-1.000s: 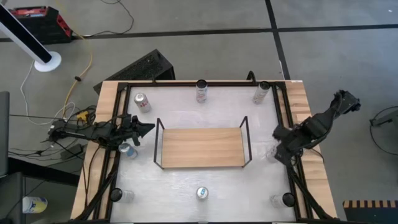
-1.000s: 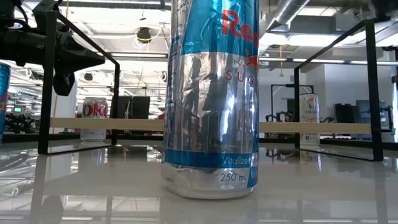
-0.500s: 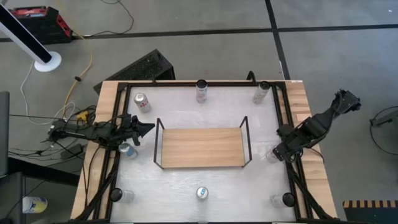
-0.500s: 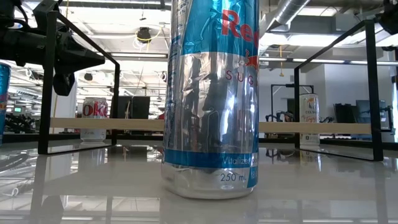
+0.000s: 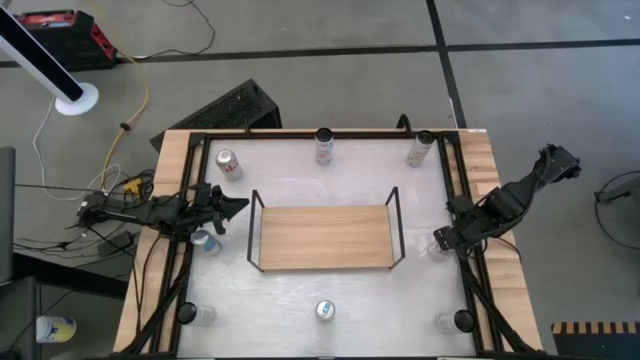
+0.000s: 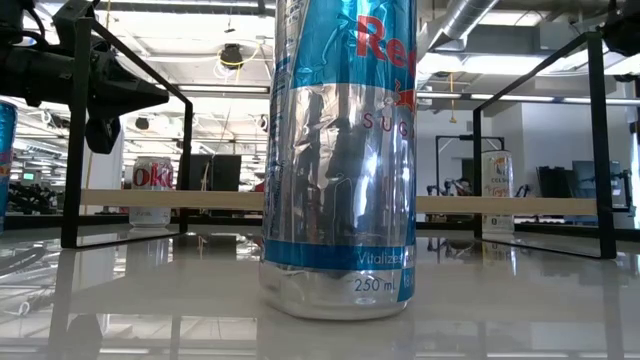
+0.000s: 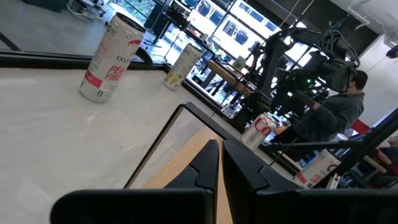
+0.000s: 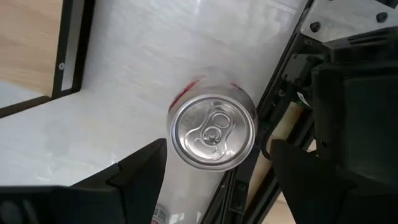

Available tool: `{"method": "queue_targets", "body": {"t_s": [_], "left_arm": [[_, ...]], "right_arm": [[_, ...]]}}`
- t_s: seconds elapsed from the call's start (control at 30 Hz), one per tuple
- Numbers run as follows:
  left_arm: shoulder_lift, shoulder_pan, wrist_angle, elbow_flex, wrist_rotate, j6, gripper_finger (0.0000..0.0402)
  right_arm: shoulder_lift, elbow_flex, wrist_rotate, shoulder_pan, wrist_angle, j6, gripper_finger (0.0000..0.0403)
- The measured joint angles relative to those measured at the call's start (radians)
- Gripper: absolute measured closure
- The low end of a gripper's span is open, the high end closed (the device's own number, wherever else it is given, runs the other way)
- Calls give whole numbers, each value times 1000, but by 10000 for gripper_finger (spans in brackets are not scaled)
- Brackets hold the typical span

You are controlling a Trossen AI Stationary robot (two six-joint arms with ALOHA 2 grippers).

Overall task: Place canned beverage on shelf
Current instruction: Put the bottom red silver soda can on the shelf

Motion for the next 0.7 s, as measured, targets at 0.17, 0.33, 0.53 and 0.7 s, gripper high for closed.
{"method": "queue_targets", "body": {"t_s": [0.17,0.33,0.53,0.7], "left_arm": [[0,0,0,0,0,4,397],[0,0,0,0,1,5,397],[0,0,0,0,1,5,397],[0,0,0,0,2,12,397]], "right_arm": [[7,-15,0,0,9,14,91],[7,-77,11,0,59,16,91],[3,-105,42,3,119,16,91],[4,-106,41,0,122,1,91]]}}
